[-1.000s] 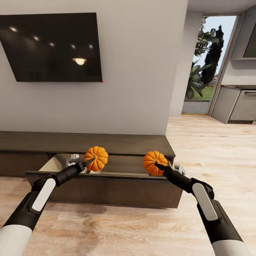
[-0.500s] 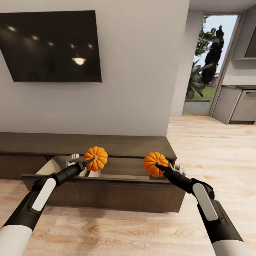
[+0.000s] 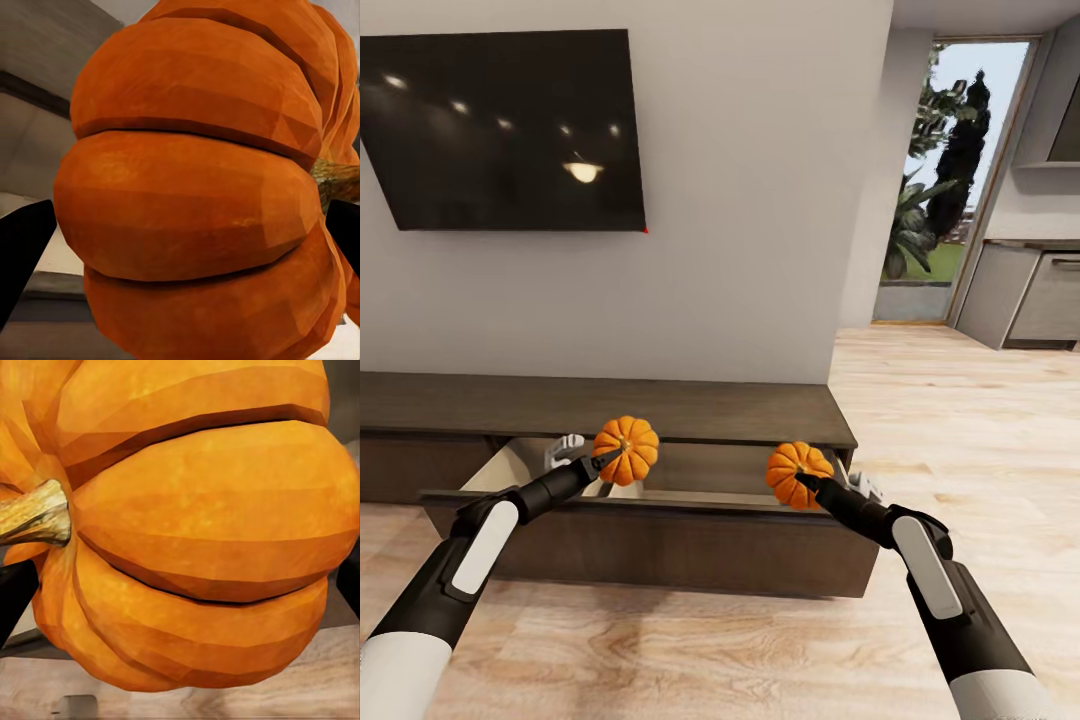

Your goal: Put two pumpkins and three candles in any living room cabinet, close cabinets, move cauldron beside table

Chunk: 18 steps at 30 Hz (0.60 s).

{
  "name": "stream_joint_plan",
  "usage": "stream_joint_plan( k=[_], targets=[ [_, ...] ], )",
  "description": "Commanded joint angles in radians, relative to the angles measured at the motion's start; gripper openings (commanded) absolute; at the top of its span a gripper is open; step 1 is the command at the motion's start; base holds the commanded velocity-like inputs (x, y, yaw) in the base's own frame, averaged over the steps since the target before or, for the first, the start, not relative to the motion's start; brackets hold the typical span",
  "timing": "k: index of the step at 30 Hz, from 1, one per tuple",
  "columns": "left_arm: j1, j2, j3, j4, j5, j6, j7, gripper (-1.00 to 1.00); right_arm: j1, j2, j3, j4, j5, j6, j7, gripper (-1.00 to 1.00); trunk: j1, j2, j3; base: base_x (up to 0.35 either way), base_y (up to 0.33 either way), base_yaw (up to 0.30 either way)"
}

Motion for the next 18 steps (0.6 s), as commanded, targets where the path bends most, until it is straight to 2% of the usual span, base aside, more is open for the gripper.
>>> stream_joint_plan(
  k=[1,6,10,18],
  targets=[
    [-0.001,0.000,-0.002,-0.001,0.009,0.007,0.005,-1.00,-0.001,0.000,0.003,0.001,-0.011,0.004,-0.008,-1.00,0.000,0.000,-0.001,0.000,0.000,0.000],
    [-0.001,-0.006,-0.048,-0.001,0.009,0.008,0.024,-1.00,-0.004,-0.001,0.031,0.022,-0.010,0.001,-0.011,-1.00,0.000,0.000,-0.001,0.000,0.000,0.000],
    [-0.001,-0.009,-0.059,-0.002,0.009,0.010,0.026,-1.00,-0.004,-0.001,0.035,0.025,-0.010,0.001,-0.010,-1.00,0.000,0.000,-0.001,0.000,0.000,0.000],
    [-0.002,-0.030,-0.109,-0.004,0.010,0.026,0.025,-1.00,-0.004,-0.001,0.039,0.026,-0.010,0.000,-0.010,-1.00,0.000,0.000,-0.001,0.000,0.000,0.000]
  ],
)
